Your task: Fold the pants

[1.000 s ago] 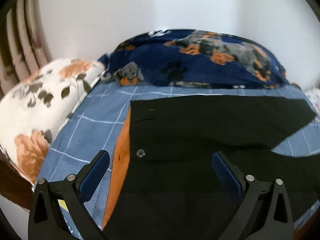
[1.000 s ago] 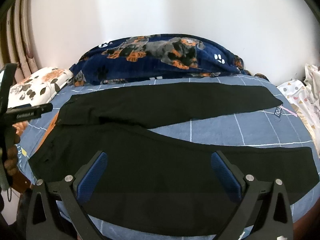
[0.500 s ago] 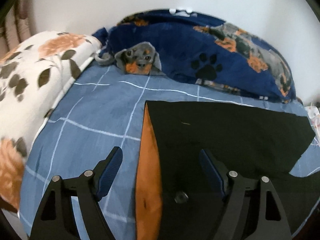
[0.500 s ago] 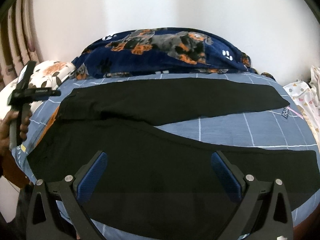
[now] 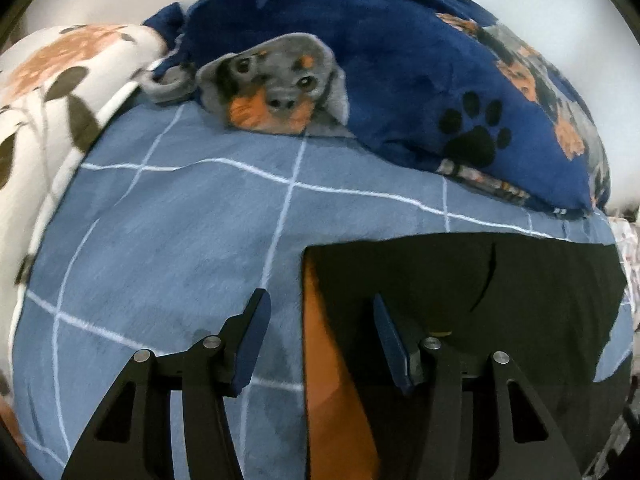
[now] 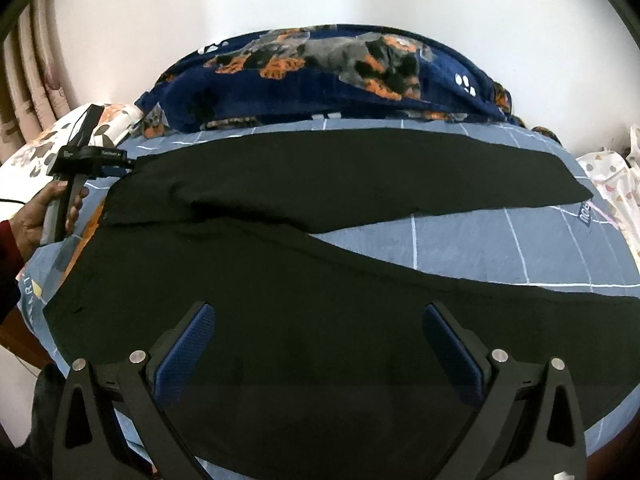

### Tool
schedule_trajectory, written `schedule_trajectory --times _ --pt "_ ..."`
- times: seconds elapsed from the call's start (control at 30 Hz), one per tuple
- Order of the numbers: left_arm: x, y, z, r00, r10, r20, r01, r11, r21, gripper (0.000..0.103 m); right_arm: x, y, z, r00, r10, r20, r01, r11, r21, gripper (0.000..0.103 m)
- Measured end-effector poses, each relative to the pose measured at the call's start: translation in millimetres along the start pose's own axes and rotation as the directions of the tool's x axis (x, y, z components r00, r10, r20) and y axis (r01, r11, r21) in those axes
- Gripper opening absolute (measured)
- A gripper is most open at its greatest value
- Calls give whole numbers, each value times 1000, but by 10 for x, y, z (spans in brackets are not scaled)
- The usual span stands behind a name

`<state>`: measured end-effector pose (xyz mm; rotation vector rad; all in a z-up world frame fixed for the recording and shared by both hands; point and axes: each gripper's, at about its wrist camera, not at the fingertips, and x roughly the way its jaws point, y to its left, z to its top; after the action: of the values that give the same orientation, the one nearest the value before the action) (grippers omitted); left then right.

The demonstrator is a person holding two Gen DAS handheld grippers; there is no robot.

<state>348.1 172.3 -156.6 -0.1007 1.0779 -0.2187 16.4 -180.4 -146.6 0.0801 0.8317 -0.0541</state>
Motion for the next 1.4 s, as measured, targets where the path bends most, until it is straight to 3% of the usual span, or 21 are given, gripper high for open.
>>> schedule_trajectory --times 0.1,0.13,0.17,0.27,0.33,0.4,0.47,0.7,0.93,0.97,1.0,1.03,1.1,1.27,1.4 --pt "44 10 69 1000 -18 -24 18 1000 1 54 28 30 -16 1000 -2 -9 2 1000 -7 103" --pt "43 25 88 999 -40 -31 40 999 -14 50 37 31 -17 1000 1 -11 -1 1000 -7 103" --pt "36 35 92 996 -75 -39 74 997 -28 38 47 39 -17 1000 5 -15 -5 1000 -7 103" --pt "11 48 74 996 -77 -40 76 997 -27 37 64 62 -16 1000 7 -20 -8 1000 -13 103" --pt "-26 100 38 992 -122 -31 120 991 -53 36 70 69 -20 1000 11 -22 -11 1000 -12 103" --pt "-147 138 12 980 -198 26 200 978 -53 36 87 69 -18 1000 15 -27 -16 1000 -13 103" --pt "-150 158 10 978 -207 29 209 977 -54 36 117 69 -20 999 17 -36 -17 1000 -13 103" --pt "-11 169 52 980 -201 10 201 976 -79 36 159 82 -43 998 30 -52 -31 1000 -4 103" --pt "125 5 133 993 -116 5 116 992 -49 37 172 97 -56 997 37 -63 -37 999 3 103" --pt "116 -11 127 992 -129 13 129 991 -36 34 170 98 -57 997 38 -63 -38 999 4 103" --pt "95 8 113 991 -130 22 131 991 -41 18 167 98 -58 997 38 -63 -37 999 5 103" --pt "88 39 108 992 -126 27 128 990 -59 11 168 98 -59 997 37 -61 -37 999 5 103" --pt "-8 172 57 978 -197 68 206 968 -146 8 161 90 -53 998 39 -58 -39 999 9 103" --pt "-499 51 -123 965 -199 168 222 967 -129 8 111 26 23 997 59 -42 -58 998 27 103" --pt "-1199 -65 -365 906 -263 333 301 951 -69 8 81 -174 179 983 185 -20 -180 973 147 103"
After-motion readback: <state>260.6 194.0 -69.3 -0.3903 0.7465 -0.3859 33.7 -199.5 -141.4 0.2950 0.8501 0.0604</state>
